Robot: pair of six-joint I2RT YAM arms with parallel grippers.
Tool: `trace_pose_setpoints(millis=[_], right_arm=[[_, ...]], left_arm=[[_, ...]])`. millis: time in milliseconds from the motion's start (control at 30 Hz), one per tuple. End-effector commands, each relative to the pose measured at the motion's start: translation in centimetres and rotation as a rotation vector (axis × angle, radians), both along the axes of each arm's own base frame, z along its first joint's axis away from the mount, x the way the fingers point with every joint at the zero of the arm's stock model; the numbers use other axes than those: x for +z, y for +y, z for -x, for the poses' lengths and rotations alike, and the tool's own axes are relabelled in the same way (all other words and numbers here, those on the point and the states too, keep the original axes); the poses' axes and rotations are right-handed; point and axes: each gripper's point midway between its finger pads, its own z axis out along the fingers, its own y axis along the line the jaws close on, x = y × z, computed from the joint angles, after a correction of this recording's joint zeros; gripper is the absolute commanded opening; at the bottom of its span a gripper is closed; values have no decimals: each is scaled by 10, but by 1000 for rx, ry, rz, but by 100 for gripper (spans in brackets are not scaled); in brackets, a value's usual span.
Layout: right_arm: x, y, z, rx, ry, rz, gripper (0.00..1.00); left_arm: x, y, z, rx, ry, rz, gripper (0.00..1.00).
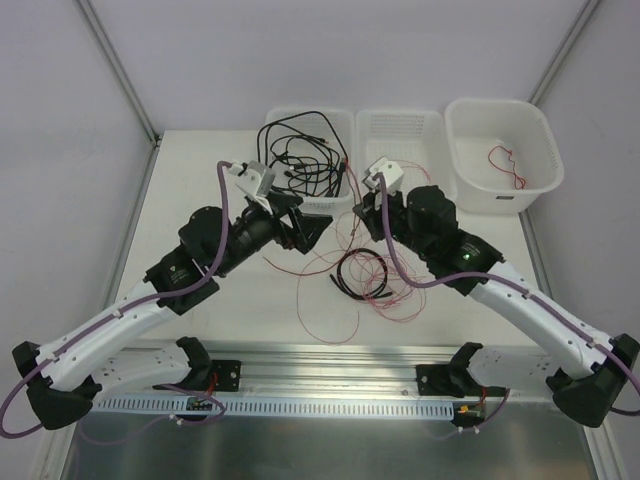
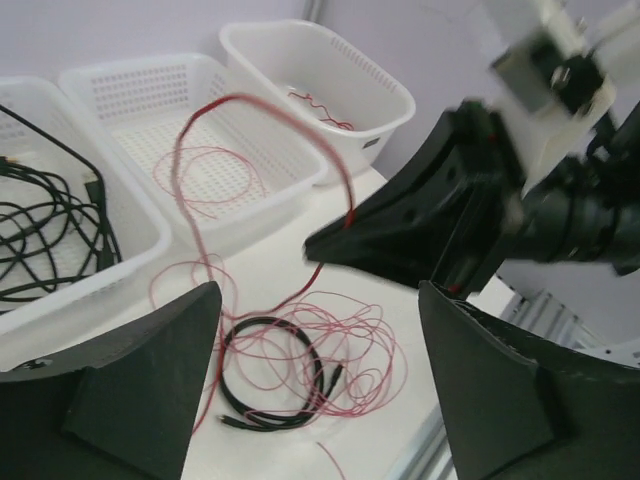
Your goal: Untangle the cables
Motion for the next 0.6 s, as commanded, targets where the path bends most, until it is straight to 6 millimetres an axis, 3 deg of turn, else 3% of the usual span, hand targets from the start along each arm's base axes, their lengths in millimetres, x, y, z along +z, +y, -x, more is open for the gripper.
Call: trace_pose_setpoints(millis=[0,33,133,167,233,267,300,333,400,467,500,567], right_arm=[[41,-70,-27,-239,-98,90,1],[60,-81,-32,-278,-123,82,1],[79,-125,-49,-426,-153,147,1],[102,-141,-52,-492,-190,137,1],[116,-171,-64,-592,-207,177,1],[141,-187,-66,-659,-245,156,1],[148,-208,-72,-724,-250,166,1],[154,-216,-80,-751,-258,184,1],[186,-251,-86,-874,-305,171,1],[191,-266,-107,-922,-303,177,1],[211,-284,-109,-970,-341,151,1],[208,-291,-137,-982,-328,163,1]], left_arm=[[13,19,-2,75,-69,16,85],[9,22,-3,84,-72,-3,90],[-5,33,-5,117,-60,-59,94],[-12,37,-5,127,-52,-80,96],[-27,47,-9,153,-21,-122,98],[-39,54,-10,164,5,-152,99],[-44,63,-16,195,19,-163,99],[-55,69,-18,200,45,-176,99],[-66,90,-26,253,80,-184,99],[-81,99,-28,258,108,-199,99],[-86,106,-31,278,116,-209,99],[-101,118,-36,318,134,-252,99]])
